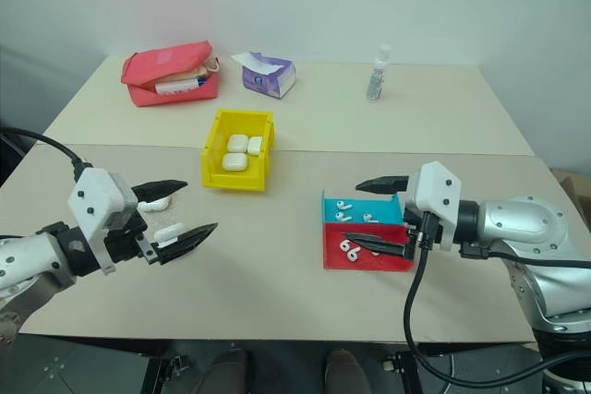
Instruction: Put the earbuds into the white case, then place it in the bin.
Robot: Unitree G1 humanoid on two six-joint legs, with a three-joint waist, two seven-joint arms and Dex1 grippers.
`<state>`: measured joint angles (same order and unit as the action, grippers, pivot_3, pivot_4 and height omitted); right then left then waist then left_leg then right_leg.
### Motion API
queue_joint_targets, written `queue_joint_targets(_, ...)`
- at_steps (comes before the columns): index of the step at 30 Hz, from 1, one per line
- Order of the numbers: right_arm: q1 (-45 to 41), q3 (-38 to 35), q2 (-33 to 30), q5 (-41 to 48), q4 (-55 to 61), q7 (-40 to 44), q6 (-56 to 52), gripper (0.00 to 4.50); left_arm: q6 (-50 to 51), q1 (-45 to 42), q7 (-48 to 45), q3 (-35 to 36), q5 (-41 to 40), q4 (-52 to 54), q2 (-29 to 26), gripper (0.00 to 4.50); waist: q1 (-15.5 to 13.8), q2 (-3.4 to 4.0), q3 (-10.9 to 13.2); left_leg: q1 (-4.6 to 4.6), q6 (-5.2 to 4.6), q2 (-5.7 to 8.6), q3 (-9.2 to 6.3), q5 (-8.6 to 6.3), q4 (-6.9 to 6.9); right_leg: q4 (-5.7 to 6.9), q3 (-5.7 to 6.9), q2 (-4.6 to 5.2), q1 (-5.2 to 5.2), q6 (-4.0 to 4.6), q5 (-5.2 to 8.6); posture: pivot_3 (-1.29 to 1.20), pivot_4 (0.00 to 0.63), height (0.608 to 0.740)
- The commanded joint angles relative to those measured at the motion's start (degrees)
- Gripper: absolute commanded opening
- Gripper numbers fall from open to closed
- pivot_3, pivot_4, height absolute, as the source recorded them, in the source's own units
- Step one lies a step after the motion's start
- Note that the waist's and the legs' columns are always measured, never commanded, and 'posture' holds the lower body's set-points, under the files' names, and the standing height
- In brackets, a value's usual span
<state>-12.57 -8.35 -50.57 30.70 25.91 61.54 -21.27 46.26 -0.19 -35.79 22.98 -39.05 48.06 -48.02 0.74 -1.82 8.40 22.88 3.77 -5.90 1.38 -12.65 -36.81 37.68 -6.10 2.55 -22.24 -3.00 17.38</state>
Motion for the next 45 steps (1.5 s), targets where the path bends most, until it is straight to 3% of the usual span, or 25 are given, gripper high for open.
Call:
queue_joint_targets(1, -0.2, -2.2, -0.4, 1.5, 1.7, -0.3, 0.0, 4.44, -1.7, -1.2, -1.4, 1.9, -2.0, -0.6, -0.7, 4.5, 0.0, 0.0, 0.0, 0.0, 0.0, 0.0, 0.0, 0.0, 0.0, 0.0, 0.0, 0.0, 0.0, 0.0, 0.0, 0.0, 0.15, 0.74)
queue_joint_targets(8, 0.1, -2.2, -0.1, 1.6, 2.0, -0.8, 0.1, 4.44, 0.3, -2.2, -4.5, 5.7, -5.8, -3.5, -4.3, 4.5, 0.0, 0.0, 0.0, 0.01, 0.0, 0.0, 0.0, 0.0, 0.0, 0.0, 0.0, 0.0, -0.02, 0.0, 0.0, 0.0, 0.15, 0.74)
queue_joint_targets(14, -0.9, -1.3, 0.8, 0.9, 1.1, -1.4, 0.7, 4.44, 8.4, -0.9, -5.5, 10.2, -10.3, -4.6, -11.9, 4.5, 0.1, -0.02, 0.0, 0.0, 0.0, -0.01, 0.0, 0.0, 0.01, 0.0, 0.0, 0.0, -0.03, 0.0, 0.0, 0.0, 0.15, 0.74)
queue_joint_targets(19, -2.2, -0.3, 1.7, 1.0, 0.7, -1.3, 0.3, 4.44, 8.5, 4.8, -4.8, 12.7, -1.7, -1.8, -16.2, 4.5, 0.2, -0.03, 0.0, 0.0, 0.0, -0.01, 0.01, 0.0, 0.02, 0.0, 0.0, 0.0, -0.03, 0.0, 0.01, 0.0, 0.15, 0.74)
queue_joint_targets(28, -1.9, 0.5, 2.7, 1.1, 1.0, -1.5, -0.1, 4.44, 20.3, 11.9, -8.4, 17.5, 2.6, -4.3, -25.1, 4.5, 0.0, -0.04, 0.0, 0.01, 0.0, -0.01, 0.02, 0.0, 0.06, 0.0, 0.01, 0.01, -0.09, 0.03, 0.02, 0.0, 0.15, 0.74)
queue_joint_targets(34, -2.9, 1.8, 3.7, 0.5, 0.8, -1.6, 0.0, 4.44, 28.1, 9.5, -12.2, 11.0, 0.4, -9.9, -33.9, 4.5, 0.0, -0.09, 0.1, 0.02, 0.01, -0.01, 0.04, -0.01, 0.1, 0.01, 0.01, 0.01, -0.14, 0.07, 0.04, 0.0, 0.15, 0.74)
queue_joint_targets(40, -1.8, 1.7, 4.2, 0.2, 2.4, -3.2, 0.3, 4.44, 33.9, -1.9, -5.0, -1.3, -0.7, -12.1, -30.2, 4.5, -0.1, -0.1, 0.1, 0.13, 0.0, -0.01, 0.05, -0.01, 0.14, 0.05, 0.01, 0.0, -0.26, 0.09, 0.06, 0.0, 0.15, 0.74)
queue_joint_targets(45, 0.4, 1.5, 4.3, 0.0, 3.6, -4.1, 0.8, 4.44, 36.6, -6.7, -2.8, -3.4, -0.9, -11.4, -27.2, 4.5, -0.1, -0.16, 0.1, 0.3, 0.0, -0.01, 0.04, -0.01, 0.13, 0.05, 0.02, -0.01, -0.4, 0.09, 0.05, 0.0, 0.15, 0.74)
